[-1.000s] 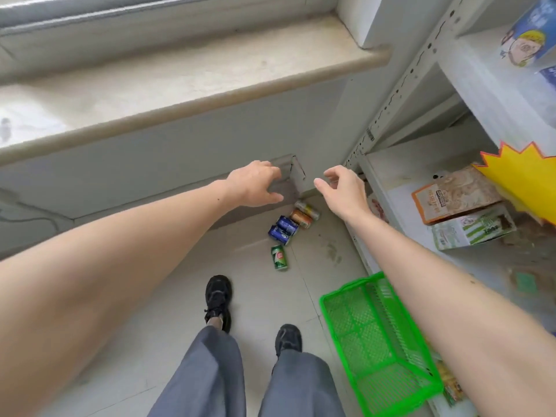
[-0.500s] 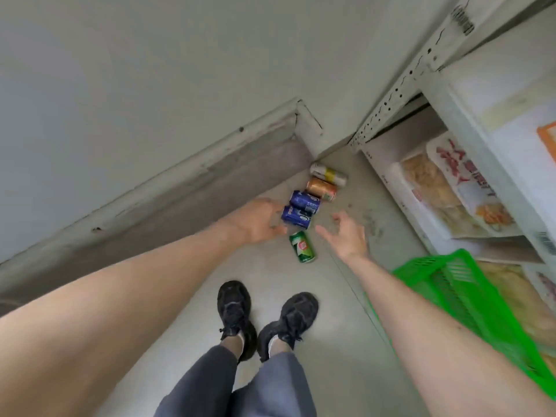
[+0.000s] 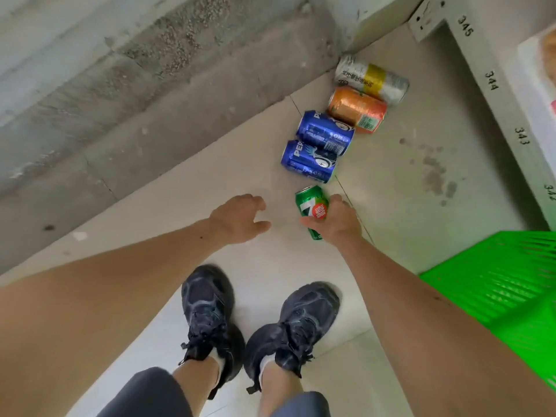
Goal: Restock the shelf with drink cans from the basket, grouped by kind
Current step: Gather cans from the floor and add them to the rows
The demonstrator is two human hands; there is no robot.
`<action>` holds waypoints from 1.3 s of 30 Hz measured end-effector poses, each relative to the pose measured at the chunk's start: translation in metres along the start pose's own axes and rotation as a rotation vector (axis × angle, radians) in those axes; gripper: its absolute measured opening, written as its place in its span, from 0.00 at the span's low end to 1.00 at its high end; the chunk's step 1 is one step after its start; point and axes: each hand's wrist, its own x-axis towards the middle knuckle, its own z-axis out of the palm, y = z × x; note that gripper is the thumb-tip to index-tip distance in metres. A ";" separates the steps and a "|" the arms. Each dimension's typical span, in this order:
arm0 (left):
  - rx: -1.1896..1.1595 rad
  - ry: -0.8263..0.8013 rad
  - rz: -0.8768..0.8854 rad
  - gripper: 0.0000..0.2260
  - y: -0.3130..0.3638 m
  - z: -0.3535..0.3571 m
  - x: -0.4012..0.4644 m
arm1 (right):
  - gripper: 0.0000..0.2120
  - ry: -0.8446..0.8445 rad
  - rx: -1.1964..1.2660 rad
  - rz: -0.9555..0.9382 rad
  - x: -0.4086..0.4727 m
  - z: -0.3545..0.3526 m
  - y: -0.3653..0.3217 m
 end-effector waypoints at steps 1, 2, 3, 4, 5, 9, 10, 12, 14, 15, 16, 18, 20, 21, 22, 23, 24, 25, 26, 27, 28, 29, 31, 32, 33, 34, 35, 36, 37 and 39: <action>0.002 -0.003 -0.004 0.23 -0.004 0.005 0.005 | 0.35 0.009 0.001 -0.004 0.006 0.006 0.000; 0.004 -0.004 -0.008 0.23 -0.006 0.010 0.010 | 0.36 0.019 0.003 -0.007 0.011 0.010 0.000; 0.007 -0.007 -0.011 0.23 -0.008 0.013 0.013 | 0.36 0.030 0.001 -0.009 0.015 0.012 0.000; 0.007 -0.009 -0.014 0.22 -0.010 0.016 0.016 | 0.36 0.041 -0.005 -0.013 0.018 0.014 0.000; 0.011 -0.009 -0.013 0.22 -0.010 0.017 0.017 | 0.36 0.050 -0.012 -0.020 0.020 0.016 -0.001; 0.031 -0.022 -0.002 0.22 -0.005 0.013 0.020 | 0.35 0.055 0.016 -0.029 0.019 0.018 0.001; 0.031 -0.024 0.004 0.22 -0.003 0.010 0.019 | 0.35 0.051 0.043 -0.024 0.016 0.017 0.001; 0.036 -0.024 0.021 0.23 0.002 0.000 0.013 | 0.34 0.040 0.099 -0.018 0.006 0.011 0.000; 0.045 -0.027 0.041 0.25 0.012 -0.014 0.003 | 0.33 0.031 0.130 -0.031 -0.010 0.000 -0.001; 0.051 -0.030 0.050 0.25 0.018 -0.024 -0.004 | 0.32 0.024 0.139 -0.042 -0.020 -0.009 -0.002; 0.056 -0.040 0.058 0.26 0.024 -0.034 -0.013 | 0.32 0.016 0.154 -0.050 -0.032 -0.019 -0.004; 0.061 -0.053 0.080 0.26 0.040 -0.055 -0.031 | 0.31 0.006 0.193 -0.061 -0.055 -0.042 -0.010; 0.068 -0.032 0.116 0.26 0.063 -0.085 -0.057 | 0.31 0.035 0.256 -0.069 -0.085 -0.076 -0.018; 0.070 -0.010 0.139 0.25 0.075 -0.102 -0.072 | 0.32 0.057 0.296 -0.073 -0.102 -0.095 -0.023; 0.073 0.018 0.165 0.24 0.089 -0.120 -0.087 | 0.33 0.081 0.335 -0.082 -0.121 -0.117 -0.029; 0.083 0.039 0.189 0.23 0.103 -0.138 -0.102 | 0.35 0.104 0.372 -0.102 -0.141 -0.139 -0.037; 0.093 0.049 0.213 0.22 0.116 -0.155 -0.116 | 0.36 0.126 0.409 -0.123 -0.160 -0.161 -0.044; 0.100 0.048 0.241 0.22 0.130 -0.172 -0.132 | 0.38 0.148 0.443 -0.146 -0.179 -0.183 -0.051; 0.100 0.046 0.274 0.22 0.145 -0.189 -0.149 | 0.39 0.172 0.477 -0.164 -0.200 -0.205 -0.058; 0.094 0.046 0.302 0.22 0.160 -0.206 -0.167 | 0.39 0.198 0.513 -0.180 -0.220 -0.227 -0.063; 0.083 0.048 0.331 0.23 0.175 -0.222 -0.186 | 0.39 0.221 0.550 -0.191 -0.241 -0.248 -0.068; 0.071 0.043 0.352 0.25 0.189 -0.237 -0.205 | 0.38 0.245 0.589 -0.202 -0.262 -0.268 -0.073; 0.052 0.018 0.380 0.30 0.213 -0.265 -0.242 | 0.36 0.286 0.642 -0.228 -0.303 -0.304 -0.081; 0.057 0.008 0.401 0.32 0.225 -0.276 -0.259 | 0.36 0.306 0.662 -0.241 -0.325 -0.322 -0.086; 0.072 -0.002 0.424 0.35 0.236 -0.287 -0.277 | 0.35 0.330 0.681 -0.248 -0.346 -0.338 -0.090; 0.072 -0.004 0.455 0.36 0.248 -0.297 -0.295 | 0.35 0.360 0.698 -0.259 -0.368 -0.353 -0.094; 0.073 0.005 0.482 0.35 0.262 -0.306 -0.314 | 0.36 0.389 0.717 -0.265 -0.388 -0.367 -0.098; 0.078 0.022 0.510 0.34 0.275 -0.313 -0.334 | 0.36 0.427 0.735 -0.273 -0.407 -0.380 -0.101; 0.078 0.038 0.538 0.33 0.288 -0.321 -0.352 | 0.37 0.469 0.752 -0.273 -0.425 -0.392 -0.104; 0.052 0.048 0.581 0.33 0.308 -0.332 -0.386 | 0.38 0.544 0.789 -0.266 -0.462 -0.412 -0.109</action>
